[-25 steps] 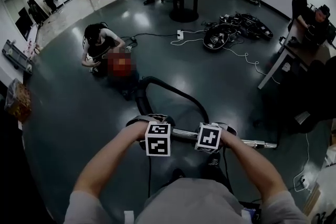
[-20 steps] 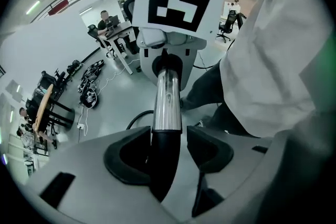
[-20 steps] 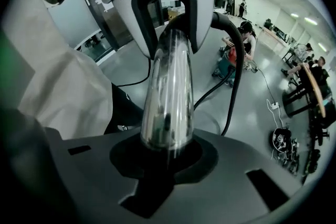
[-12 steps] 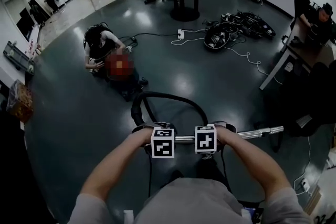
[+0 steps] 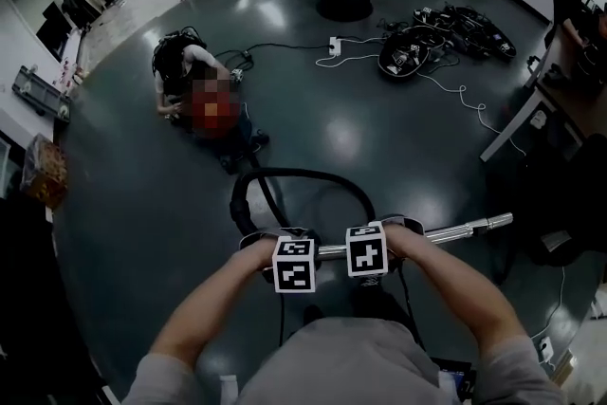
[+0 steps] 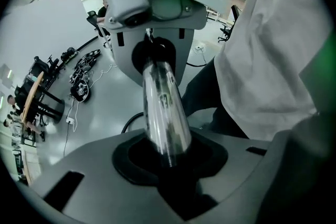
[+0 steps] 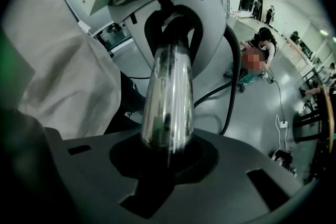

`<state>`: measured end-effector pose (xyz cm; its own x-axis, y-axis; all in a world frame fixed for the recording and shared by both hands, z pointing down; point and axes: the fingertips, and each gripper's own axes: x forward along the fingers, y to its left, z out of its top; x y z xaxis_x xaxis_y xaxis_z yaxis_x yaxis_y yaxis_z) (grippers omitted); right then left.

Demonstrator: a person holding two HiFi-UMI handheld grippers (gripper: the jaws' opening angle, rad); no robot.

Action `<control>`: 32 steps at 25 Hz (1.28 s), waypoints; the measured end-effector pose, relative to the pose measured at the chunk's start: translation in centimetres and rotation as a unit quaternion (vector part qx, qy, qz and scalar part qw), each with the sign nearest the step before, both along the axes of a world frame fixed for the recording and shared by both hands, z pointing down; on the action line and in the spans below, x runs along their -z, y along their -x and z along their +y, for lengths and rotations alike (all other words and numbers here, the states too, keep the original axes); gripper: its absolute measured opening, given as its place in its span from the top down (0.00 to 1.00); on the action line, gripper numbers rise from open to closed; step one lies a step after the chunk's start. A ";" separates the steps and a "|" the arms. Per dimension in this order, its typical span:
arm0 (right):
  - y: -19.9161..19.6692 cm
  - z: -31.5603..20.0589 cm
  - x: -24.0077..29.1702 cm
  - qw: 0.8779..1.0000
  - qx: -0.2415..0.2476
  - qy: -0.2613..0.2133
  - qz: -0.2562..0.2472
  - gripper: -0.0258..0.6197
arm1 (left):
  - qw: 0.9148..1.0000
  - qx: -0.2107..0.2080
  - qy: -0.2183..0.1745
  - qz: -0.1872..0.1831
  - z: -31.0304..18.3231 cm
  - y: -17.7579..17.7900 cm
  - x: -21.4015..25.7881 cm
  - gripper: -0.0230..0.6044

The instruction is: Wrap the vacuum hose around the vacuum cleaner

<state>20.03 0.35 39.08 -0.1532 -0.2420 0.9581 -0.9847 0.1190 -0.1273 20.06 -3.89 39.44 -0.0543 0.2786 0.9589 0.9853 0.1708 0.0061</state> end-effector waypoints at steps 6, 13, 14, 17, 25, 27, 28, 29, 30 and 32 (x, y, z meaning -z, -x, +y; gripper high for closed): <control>-3.0 2.1 -0.6 0.999 0.029 -0.023 -0.024 0.83 | 1.000 0.023 -0.003 -0.009 2.2 -3.0 -0.4 0.76; -6.8 2.5 -0.2 0.993 0.053 -0.103 0.009 0.76 | 0.997 0.077 -0.014 -0.022 3.3 -5.5 -1.3 0.76; -7.4 2.5 0.2 0.992 0.049 -0.116 0.010 0.74 | 0.996 0.086 -0.018 -0.021 3.3 -5.9 -1.5 0.76; -9.4 3.5 1.1 0.990 0.043 -0.131 0.018 0.67 | 0.993 0.117 -0.030 -0.020 3.0 -6.9 -2.0 0.76; -13.6 5.7 6.2 0.962 -0.079 -0.261 0.028 0.66 | 0.979 0.200 -0.033 -0.030 2.8 -8.3 -3.2 0.76; -14.5 6.8 7.7 0.939 -0.146 -0.310 0.013 0.66 | 0.975 0.217 -0.029 -0.030 3.0 -8.3 -3.4 0.76; -15.0 7.5 8.4 0.927 -0.175 -0.333 0.007 0.66 | 0.973 0.225 -0.027 -0.029 3.2 -8.5 -3.3 0.76; -15.5 8.2 9.0 0.915 -0.198 -0.351 0.001 0.66 | 0.972 0.234 -0.024 -0.027 3.4 -8.7 -3.3 0.76; -15.8 8.8 9.5 0.906 -0.215 -0.365 -0.008 0.66 | 0.970 0.242 -0.021 -0.025 3.6 -8.9 -3.2 0.76; -15.8 9.7 9.8 0.895 -0.233 -0.379 -0.029 0.66 | 0.965 0.261 -0.016 -0.022 3.8 -9.2 -3.1 0.75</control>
